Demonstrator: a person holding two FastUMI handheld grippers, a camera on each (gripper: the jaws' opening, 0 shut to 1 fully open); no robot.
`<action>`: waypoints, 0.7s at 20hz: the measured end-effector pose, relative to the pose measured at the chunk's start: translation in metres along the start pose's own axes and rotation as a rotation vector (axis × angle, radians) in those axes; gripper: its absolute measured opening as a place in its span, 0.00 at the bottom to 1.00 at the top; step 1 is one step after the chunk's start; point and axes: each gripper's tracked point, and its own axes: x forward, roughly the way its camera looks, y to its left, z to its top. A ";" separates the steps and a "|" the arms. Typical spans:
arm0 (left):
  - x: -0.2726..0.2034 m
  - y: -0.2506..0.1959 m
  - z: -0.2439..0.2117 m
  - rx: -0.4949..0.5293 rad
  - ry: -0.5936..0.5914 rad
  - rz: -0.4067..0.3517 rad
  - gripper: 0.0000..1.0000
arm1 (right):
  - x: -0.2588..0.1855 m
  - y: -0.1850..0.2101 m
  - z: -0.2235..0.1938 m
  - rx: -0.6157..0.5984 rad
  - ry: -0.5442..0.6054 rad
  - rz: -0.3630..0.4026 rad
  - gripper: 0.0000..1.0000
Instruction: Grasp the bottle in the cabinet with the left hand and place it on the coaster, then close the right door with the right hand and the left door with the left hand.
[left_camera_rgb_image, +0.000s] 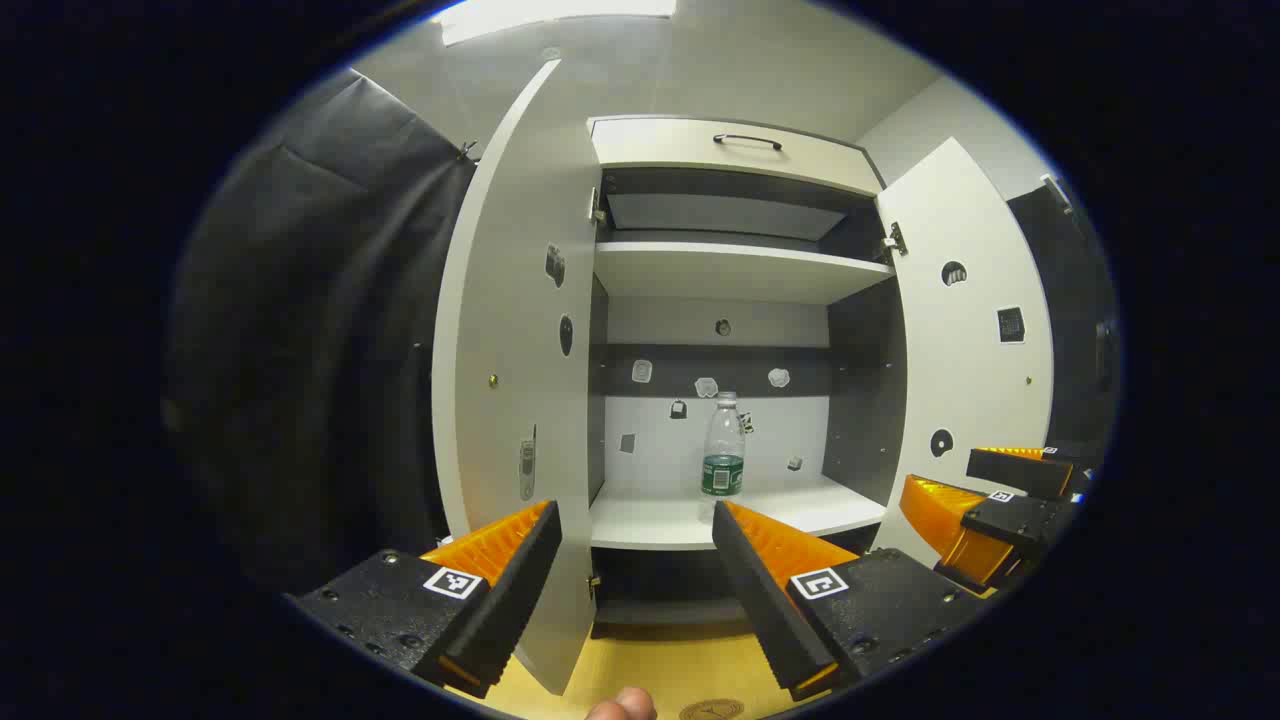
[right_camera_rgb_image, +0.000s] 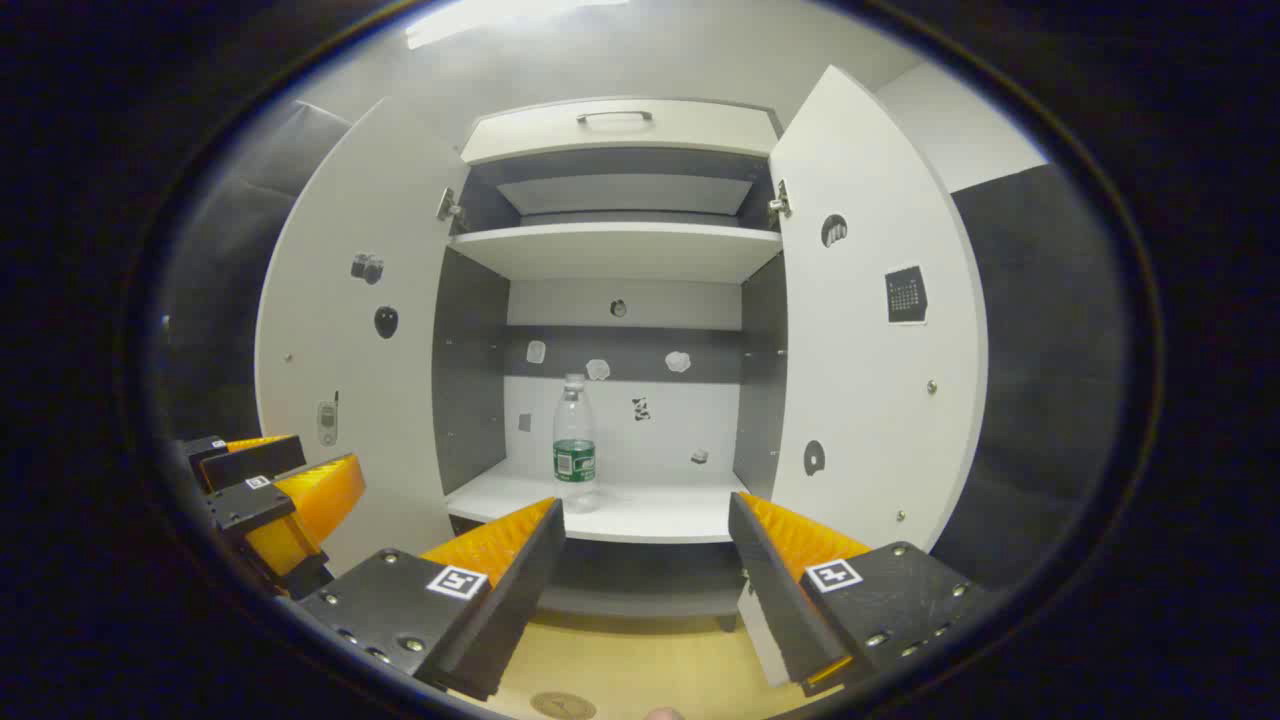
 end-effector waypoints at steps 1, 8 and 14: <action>0.001 0.001 -0.002 0.001 0.005 0.000 0.96 | 0.001 0.000 -0.001 0.004 0.004 -0.001 1.00; 0.008 0.003 -0.008 0.006 0.020 0.007 0.96 | 0.004 0.001 -0.002 0.006 0.009 -0.002 1.00; 0.011 0.004 -0.009 0.018 0.017 0.009 0.96 | 0.009 0.002 -0.005 0.013 0.017 -0.003 1.00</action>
